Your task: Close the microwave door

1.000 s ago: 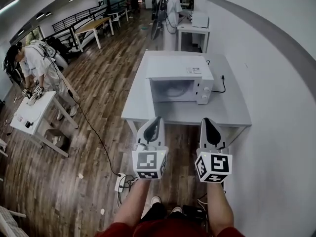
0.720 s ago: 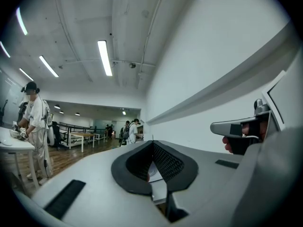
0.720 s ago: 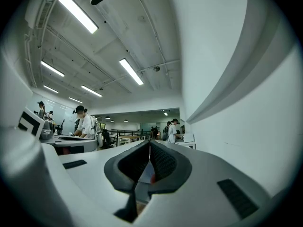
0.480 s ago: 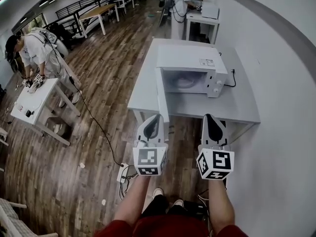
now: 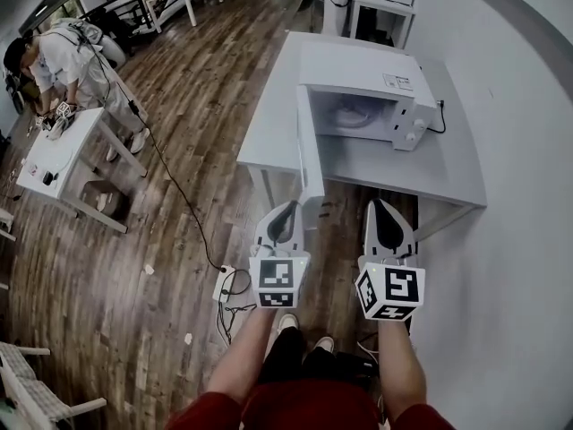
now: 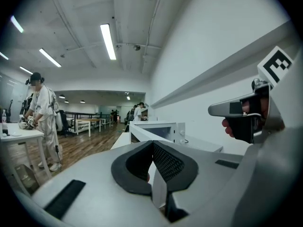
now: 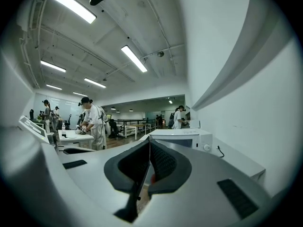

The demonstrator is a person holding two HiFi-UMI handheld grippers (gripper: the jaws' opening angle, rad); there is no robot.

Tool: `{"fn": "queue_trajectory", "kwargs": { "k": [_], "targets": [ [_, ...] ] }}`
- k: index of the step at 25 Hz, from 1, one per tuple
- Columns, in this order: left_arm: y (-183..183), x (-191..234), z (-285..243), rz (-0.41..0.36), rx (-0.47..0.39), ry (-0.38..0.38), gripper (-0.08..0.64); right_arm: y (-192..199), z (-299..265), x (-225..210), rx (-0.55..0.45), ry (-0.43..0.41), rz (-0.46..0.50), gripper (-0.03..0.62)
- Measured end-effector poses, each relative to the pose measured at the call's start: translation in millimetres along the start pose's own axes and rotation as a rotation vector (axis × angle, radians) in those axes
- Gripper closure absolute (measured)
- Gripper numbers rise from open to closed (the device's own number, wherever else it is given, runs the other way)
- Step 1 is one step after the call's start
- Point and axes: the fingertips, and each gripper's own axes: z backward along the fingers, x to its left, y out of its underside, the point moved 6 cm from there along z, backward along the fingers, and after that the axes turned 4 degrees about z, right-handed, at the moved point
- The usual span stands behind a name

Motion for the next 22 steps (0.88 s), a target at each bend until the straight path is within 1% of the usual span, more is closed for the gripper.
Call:
{"fn": "queue_trajectory", "kwargs": {
  "k": [4, 8, 16, 22],
  "targets": [
    [23.0, 4.7, -12.3, 0.007, 0.051, 0.008, 0.534, 15.0, -8.2, 2.7, 0.035, -0.001, 0.002, 0.565],
    [35.5, 7.4, -23.8, 0.018, 0.079, 0.034, 0.534, 20.9, -15.0, 3.9, 0.059, 0.016, 0.008, 0.565],
    [42.1, 6.8, -42.3, 0.033, 0.089, 0.098, 0.534, 27.1, -27.2, -0.3, 0.081, 0.069, 0.014, 0.565],
    [45.6, -8.8, -54.3, 0.029, 0.082, 0.188, 0.534, 30.4, -26.9, -7.2, 0.081, 0.132, 0.021, 0.565]
  ]
}}
